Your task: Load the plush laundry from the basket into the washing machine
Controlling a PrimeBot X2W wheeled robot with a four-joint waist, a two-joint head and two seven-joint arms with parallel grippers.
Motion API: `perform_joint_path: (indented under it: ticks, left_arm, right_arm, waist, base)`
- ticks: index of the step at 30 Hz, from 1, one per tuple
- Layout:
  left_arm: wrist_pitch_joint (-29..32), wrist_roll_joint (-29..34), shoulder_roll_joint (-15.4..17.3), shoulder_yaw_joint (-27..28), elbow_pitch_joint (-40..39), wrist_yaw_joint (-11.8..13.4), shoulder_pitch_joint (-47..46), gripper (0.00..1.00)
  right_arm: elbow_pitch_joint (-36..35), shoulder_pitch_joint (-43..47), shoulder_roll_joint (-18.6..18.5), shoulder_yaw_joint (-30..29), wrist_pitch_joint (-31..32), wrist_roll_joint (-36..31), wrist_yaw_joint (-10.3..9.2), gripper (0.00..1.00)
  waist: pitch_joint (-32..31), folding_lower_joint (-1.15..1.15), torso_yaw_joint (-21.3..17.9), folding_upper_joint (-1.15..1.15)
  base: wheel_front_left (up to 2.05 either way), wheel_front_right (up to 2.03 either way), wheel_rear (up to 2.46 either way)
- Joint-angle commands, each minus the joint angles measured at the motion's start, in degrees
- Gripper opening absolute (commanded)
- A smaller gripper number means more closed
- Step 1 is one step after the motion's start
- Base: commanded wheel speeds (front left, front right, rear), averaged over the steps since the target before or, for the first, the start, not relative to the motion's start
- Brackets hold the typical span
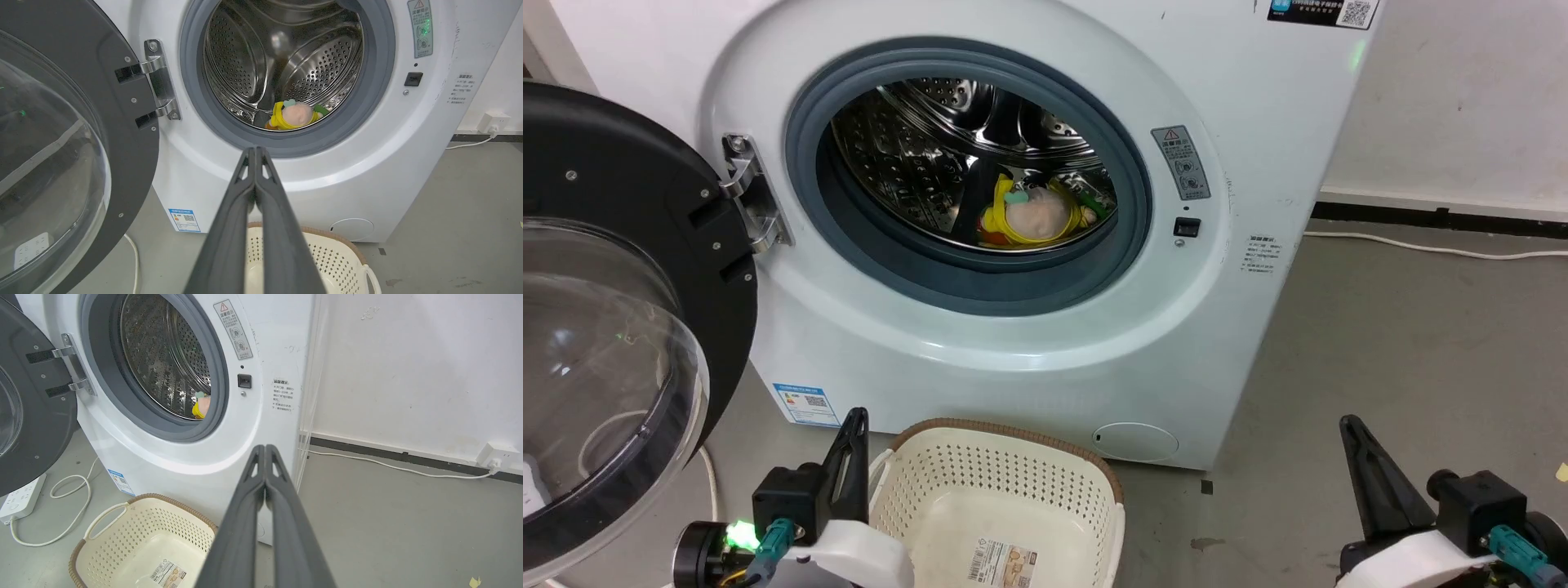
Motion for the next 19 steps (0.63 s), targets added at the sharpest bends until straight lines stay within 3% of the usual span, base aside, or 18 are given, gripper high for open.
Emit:
perform_joint_path:
  ticks: [1, 19]
  left_arm:
    - [0.3, 0.5, -0.1, 0.4, -0.4, -0.2, 0.2, 0.0]
    - [2.4, 1.6, -0.8, 2.1, -1.6, -1.0, 0.2, 0.0]
  right_arm:
    - [-0.2, -1.0, 0.0, 0.2, 0.2, -0.5, -0.03, 0.0]
    - [-0.2, -1.8, 0.0, 0.7, 2.3, -1.7, -0.03, 0.0]
  waist:
    - [0.0, 0.0, 0.0, 0.0]
    - [0.1, 0.0, -0.2, 0.0]
  base:
    - [0.0, 0.0, 0.0]
    - [0.0, 0.0, 0.0]
